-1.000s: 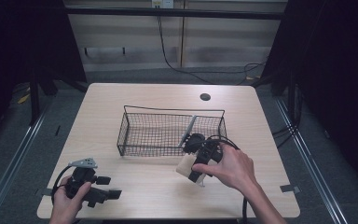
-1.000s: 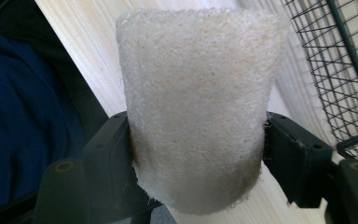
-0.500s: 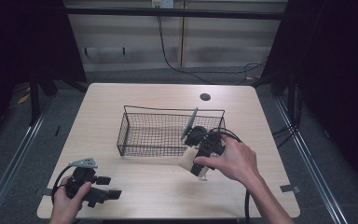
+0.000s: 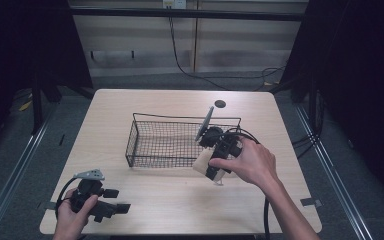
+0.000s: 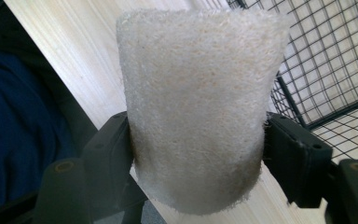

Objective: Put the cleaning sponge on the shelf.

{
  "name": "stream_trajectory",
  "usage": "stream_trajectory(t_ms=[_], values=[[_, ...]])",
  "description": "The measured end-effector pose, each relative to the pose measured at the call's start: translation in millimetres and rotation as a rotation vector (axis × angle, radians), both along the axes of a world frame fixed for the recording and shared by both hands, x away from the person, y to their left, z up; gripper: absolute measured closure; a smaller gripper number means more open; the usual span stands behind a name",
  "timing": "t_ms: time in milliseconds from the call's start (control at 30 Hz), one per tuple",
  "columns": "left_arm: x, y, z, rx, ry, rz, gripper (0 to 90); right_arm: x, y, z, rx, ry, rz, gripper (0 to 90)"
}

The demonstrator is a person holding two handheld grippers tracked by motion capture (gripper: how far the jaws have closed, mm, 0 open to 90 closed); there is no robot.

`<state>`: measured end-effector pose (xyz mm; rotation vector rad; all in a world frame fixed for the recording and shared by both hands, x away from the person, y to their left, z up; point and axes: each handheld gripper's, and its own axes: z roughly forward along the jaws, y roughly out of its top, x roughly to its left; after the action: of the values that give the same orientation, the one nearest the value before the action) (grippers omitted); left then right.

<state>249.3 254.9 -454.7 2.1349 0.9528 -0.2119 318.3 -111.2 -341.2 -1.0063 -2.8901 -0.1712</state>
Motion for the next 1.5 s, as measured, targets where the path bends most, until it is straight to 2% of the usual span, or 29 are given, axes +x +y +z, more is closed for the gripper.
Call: stream_trajectory(t_ms=[467, 767, 1100, 1200, 1500], values=[[0.2, -0.5, -0.4, 0.006, 0.001, -0.005, 18.3, 16.4, -6.5, 4.4, -0.004, -0.004, -0.025, 28.5], [0.3, -0.4, -0.7, 0.004, 0.0, -0.001, 18.4, 32.0, -8.0, 13.8, -0.017, -0.004, -0.082, 28.5], [0.4, -0.3, -0.6, 0.003, -0.001, -0.002, 18.3, 56.7, -13.9, 13.5, -0.029, 0.001, -0.177, 28.5], [0.1, -0.5, -0.5, -0.001, 0.002, -0.001, 18.4, 63.5, -16.2, 11.1, -0.038, 0.013, -0.224, 28.5], [0.1, -0.5, -0.4, -0.005, 0.001, -0.001, 18.4, 80.4, -29.9, 7.7, -0.035, 0.006, -0.325, 28.6]])
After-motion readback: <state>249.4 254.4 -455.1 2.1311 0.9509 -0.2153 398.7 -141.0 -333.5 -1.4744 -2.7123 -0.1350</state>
